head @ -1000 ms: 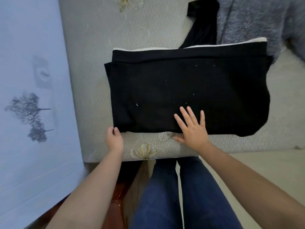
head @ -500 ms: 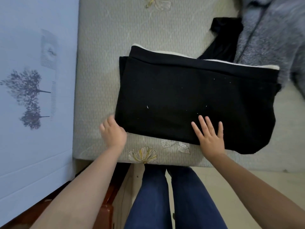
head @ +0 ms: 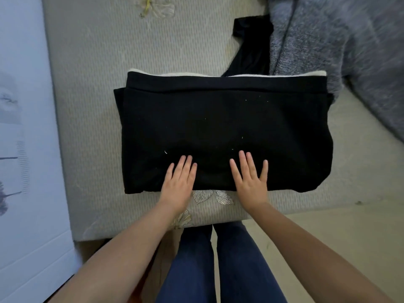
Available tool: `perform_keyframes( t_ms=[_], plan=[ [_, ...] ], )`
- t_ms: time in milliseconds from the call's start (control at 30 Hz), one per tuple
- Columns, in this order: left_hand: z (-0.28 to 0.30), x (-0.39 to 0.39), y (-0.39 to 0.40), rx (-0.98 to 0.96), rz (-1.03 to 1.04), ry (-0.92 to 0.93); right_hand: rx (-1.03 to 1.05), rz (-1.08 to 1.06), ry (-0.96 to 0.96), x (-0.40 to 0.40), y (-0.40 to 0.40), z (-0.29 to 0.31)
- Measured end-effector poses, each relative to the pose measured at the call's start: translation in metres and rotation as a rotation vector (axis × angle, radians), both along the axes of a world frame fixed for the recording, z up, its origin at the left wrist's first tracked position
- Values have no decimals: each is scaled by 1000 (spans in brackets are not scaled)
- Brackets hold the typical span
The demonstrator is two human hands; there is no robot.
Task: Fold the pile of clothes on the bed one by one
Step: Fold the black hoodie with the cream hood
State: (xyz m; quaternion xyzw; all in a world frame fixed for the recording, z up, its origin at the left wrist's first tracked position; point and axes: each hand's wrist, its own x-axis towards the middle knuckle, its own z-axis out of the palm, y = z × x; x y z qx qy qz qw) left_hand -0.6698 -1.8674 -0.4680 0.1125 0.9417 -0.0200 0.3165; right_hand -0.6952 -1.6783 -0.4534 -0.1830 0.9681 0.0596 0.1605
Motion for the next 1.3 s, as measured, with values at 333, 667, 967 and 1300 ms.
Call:
perform_keyframes(
  t_ms=[333, 667, 967, 1300],
  plan=[
    [52, -44, 5, 416, -127, 322, 85, 216, -15, 8, 97, 15],
    [42, -97, 127, 473, -426, 146, 616, -371, -443, -75, 240, 49],
    [54, -159, 142, 412, 7, 137, -395, -977, -159, 4, 27, 7],
    [71, -196, 144, 274, -293, 214, -212, -706, -284, 1, 30, -25]
  ],
)
